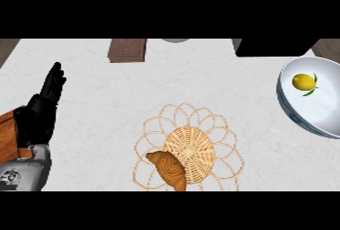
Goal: Pick the lemon from the placemat and place it in the bowl
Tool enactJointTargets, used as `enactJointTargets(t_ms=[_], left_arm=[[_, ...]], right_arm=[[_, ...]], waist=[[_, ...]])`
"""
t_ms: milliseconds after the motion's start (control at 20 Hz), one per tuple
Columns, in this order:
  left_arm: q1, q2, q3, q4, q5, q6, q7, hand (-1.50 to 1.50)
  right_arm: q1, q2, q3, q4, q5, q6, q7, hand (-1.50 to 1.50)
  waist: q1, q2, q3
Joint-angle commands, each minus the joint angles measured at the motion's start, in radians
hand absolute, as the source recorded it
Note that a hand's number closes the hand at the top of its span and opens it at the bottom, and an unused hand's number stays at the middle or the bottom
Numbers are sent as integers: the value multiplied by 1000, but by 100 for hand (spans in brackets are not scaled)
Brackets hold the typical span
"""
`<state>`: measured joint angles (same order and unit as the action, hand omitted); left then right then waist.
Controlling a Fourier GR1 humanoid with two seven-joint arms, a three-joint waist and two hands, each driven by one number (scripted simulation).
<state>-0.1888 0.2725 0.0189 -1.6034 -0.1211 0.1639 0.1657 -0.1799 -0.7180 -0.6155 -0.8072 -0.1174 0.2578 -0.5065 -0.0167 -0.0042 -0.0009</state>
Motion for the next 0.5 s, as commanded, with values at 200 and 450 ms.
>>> enactJointTargets(t_ms=[200,450], left_arm=[[19,-29,-10,-86,-35,-7,38,0],[-15,-51,-10,-50,-55,-13,49,0]], right_arm=[[223,18,-57,-187,-80,134,-30,-150],[337,133,-76,-381,-113,117,9,-150]], waist=[[12,2,1],[10,3,1]])
